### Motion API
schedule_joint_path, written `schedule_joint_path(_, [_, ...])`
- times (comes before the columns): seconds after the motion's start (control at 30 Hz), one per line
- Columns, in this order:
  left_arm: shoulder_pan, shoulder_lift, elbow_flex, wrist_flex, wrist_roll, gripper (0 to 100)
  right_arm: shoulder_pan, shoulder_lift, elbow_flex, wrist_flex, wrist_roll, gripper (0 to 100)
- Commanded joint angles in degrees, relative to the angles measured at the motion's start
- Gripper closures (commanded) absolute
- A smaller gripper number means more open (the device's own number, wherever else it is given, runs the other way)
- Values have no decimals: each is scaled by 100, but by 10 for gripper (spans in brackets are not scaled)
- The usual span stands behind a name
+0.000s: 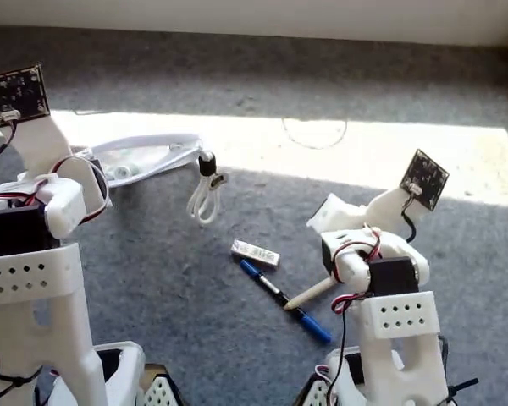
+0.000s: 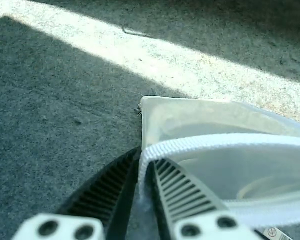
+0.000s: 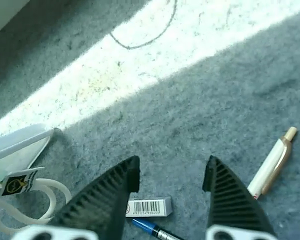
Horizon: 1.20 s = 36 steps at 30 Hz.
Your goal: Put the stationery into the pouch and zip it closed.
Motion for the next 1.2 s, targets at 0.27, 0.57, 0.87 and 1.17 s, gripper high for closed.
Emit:
schedule_joint_path(0.27, [-48, 145, 75, -26, -62, 993, 514, 1657, -734, 462, -369, 798])
schedule_joint_path(0.57, [-497, 145, 75, -18, -229, 993, 831, 1974, -470, 207, -237, 800])
schedule_joint_path(0.87, [-470, 145, 136, -26, -220, 993, 1130, 3538, -963, 207, -273, 797])
schedule_joint_path(1.17, [-251, 110, 277, -53, -220, 993, 1385, 4567, -1508, 171, -264, 797])
